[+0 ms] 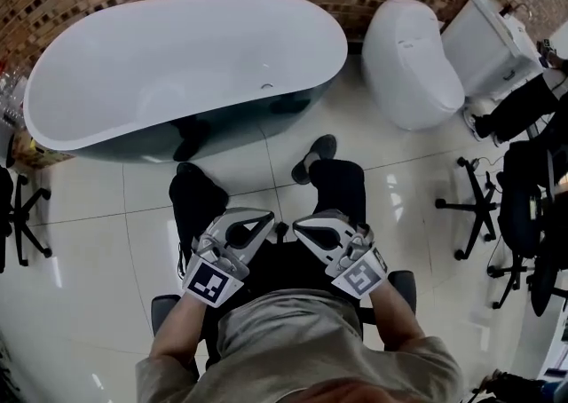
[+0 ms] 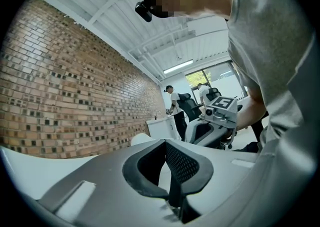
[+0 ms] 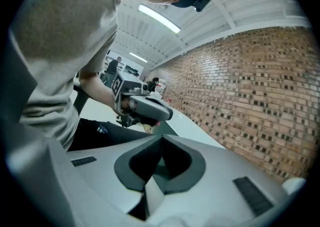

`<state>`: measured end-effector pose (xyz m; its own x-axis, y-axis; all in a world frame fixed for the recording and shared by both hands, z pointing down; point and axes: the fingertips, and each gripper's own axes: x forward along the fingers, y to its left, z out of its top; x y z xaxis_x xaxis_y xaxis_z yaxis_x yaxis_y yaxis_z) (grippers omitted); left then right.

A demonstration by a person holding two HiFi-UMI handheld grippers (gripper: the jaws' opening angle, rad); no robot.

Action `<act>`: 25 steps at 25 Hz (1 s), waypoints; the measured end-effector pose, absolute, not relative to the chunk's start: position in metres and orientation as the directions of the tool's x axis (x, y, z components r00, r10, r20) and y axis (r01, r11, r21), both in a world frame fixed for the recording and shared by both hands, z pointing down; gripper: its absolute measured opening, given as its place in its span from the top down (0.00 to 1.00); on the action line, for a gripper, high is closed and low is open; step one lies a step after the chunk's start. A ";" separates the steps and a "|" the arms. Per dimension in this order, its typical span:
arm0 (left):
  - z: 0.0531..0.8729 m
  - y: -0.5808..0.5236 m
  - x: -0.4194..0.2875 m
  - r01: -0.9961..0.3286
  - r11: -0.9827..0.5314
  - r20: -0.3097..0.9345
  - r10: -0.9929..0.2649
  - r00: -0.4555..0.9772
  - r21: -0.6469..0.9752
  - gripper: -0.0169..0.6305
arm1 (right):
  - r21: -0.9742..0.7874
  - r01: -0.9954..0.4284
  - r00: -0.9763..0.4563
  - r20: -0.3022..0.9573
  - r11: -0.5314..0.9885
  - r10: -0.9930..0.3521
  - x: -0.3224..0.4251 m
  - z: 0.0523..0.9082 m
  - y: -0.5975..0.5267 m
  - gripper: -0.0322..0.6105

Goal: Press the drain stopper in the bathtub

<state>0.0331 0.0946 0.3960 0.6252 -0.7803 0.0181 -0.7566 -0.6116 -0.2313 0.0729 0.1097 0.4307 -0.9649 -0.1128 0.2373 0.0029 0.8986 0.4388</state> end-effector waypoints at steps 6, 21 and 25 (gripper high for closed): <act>0.392 0.088 0.013 -0.798 -0.581 0.001 -0.808 0.589 -0.161 0.96 | 0.432 0.017 -0.947 0.297 0.902 -0.124 0.065 0.452 0.108 0.95; 0.393 0.056 -0.045 -0.874 -0.470 -0.057 -0.882 0.467 0.121 0.96 | 0.106 -0.040 -0.957 0.283 0.994 -0.069 0.044 0.463 0.036 0.95; 0.396 0.054 -0.055 -0.884 -0.448 -0.044 -0.894 0.446 0.135 0.96 | 0.149 0.007 -0.970 0.241 0.989 -0.029 0.021 0.445 0.023 0.95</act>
